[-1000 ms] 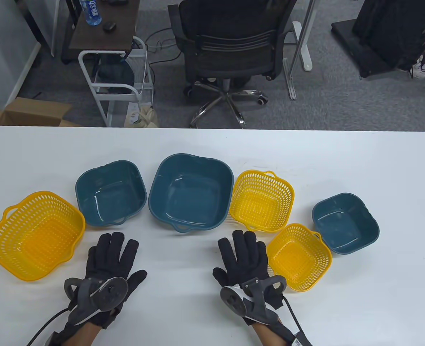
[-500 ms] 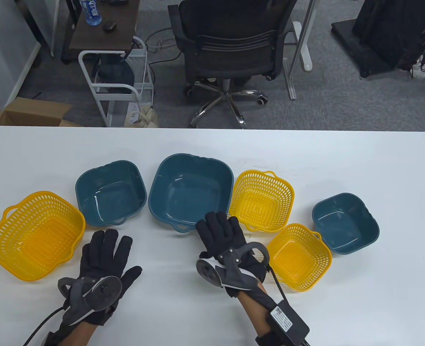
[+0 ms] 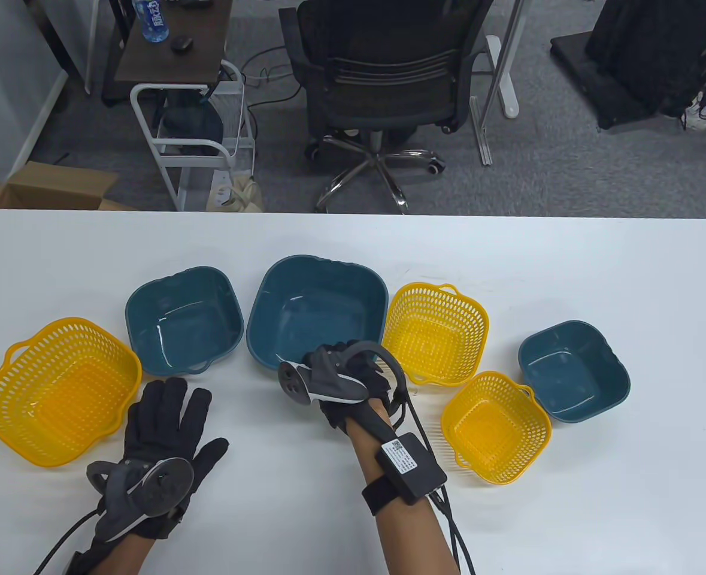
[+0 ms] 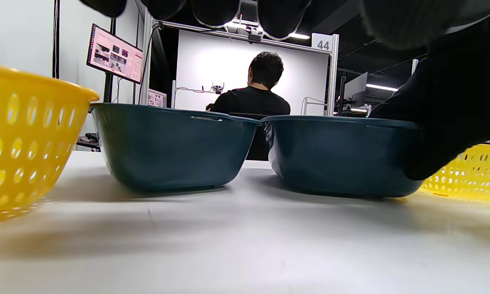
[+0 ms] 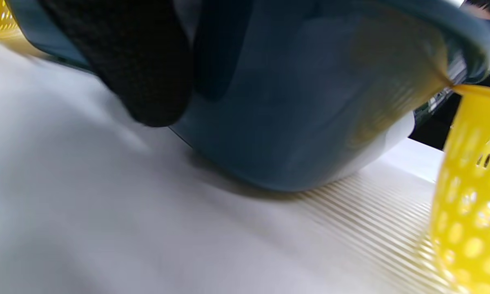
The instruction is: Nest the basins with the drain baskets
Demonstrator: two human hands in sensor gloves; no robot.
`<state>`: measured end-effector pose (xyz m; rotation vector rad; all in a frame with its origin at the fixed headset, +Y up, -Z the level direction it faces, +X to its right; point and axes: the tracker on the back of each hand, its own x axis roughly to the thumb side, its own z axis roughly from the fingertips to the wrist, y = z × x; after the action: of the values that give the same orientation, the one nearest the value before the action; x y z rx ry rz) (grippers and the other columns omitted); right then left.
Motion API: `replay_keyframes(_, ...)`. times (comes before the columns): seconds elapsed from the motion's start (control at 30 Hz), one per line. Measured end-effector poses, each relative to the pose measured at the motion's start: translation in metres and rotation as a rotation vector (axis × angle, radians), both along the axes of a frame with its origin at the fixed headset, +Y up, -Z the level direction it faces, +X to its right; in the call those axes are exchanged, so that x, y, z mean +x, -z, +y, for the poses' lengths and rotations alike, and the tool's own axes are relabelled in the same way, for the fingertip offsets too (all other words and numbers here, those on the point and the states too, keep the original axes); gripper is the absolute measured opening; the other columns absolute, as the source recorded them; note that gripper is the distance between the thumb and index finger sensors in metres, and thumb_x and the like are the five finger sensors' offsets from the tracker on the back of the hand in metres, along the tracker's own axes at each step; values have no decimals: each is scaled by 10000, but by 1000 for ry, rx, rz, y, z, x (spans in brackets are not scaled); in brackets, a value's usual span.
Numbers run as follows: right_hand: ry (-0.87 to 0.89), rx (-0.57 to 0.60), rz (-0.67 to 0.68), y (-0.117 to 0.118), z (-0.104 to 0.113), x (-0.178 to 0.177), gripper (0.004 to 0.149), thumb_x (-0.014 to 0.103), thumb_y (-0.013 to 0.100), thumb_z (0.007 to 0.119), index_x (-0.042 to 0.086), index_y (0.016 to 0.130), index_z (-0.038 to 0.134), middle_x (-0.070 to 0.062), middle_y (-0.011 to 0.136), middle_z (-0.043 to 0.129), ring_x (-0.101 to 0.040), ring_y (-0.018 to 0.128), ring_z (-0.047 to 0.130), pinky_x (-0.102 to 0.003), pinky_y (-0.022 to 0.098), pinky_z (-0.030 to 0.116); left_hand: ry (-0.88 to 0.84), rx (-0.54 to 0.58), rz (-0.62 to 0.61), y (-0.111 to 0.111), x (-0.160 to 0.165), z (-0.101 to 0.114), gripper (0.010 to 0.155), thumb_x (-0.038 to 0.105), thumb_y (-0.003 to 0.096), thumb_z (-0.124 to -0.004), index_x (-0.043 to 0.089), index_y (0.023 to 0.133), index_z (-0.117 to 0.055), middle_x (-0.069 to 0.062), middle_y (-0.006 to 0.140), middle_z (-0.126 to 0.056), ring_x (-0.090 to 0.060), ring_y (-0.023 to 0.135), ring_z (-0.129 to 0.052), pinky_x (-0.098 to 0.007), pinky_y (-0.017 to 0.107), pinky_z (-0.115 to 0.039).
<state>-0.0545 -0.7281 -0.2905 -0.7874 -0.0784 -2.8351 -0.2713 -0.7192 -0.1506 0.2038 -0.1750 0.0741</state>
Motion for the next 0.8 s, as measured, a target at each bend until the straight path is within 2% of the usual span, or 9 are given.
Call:
replay_keyframes(0.1, 48, 24, 7, -3, -2, 0, 447, 249, 429, 917, 194, 856, 800, -62, 868, 883, -300, 754, 941, -519, 597, 793, 7, 13, -3, 0, 1, 0, 830, 699, 440, -663, 288, 1129, -450, -131, 1240, -344, -484, 1109, -385, -661, 753, -445)
replay_keyframes(0.23, 70, 128, 53, -16, -3, 4, 426, 239, 423, 918, 192, 830, 803, -61, 835, 892, -291, 710, 953, -487, 521, 832, 9, 9, -10, 0, 2, -2, 827, 698, 442, -663, 290, 1129, -450, -132, 1240, -345, -483, 1109, -387, -664, 751, -443)
replay_keyframes(0.33, 97, 163, 73, -33, 2, 9, 427, 243, 422, 921, 187, 827, 800, -65, 828, 891, -288, 699, 955, -481, 511, 838, 10, 0, -14, 1, 4, -4, 827, 697, 442, -662, 290, 1129, -449, -133, 1239, -346, -481, 1110, -386, -664, 751, -444)
replay_keyframes(0.47, 122, 189, 109, -65, 6, 20, 427, 244, 423, 922, 186, 828, 799, -66, 826, 892, -288, 696, 957, -477, 509, 840, 10, -2, -12, 1, 4, -4, 826, 697, 442, -663, 290, 1129, -450, -132, 1239, -344, -483, 1109, -387, -664, 751, -444)
replay_keyframes(0.67, 100, 194, 152, -111, 0, 29, 425, 244, 427, 917, 188, 831, 797, -63, 830, 890, -284, 700, 956, -477, 513, 840, 6, 0, -4, 1, 3, -4, 826, 695, 443, -663, 287, 1129, -452, -133, 1239, -345, -484, 1108, -387, -665, 750, -444)
replay_keyframes(0.8, 96, 187, 174, -126, -5, 26, 425, 241, 428, 916, 185, 832, 796, -66, 830, 890, -286, 701, 954, -484, 517, 835, 12, 2, -3, 0, 3, -4, 824, 695, 445, -662, 287, 1129, -450, -133, 1239, -343, -483, 1108, -388, -665, 749, -444)
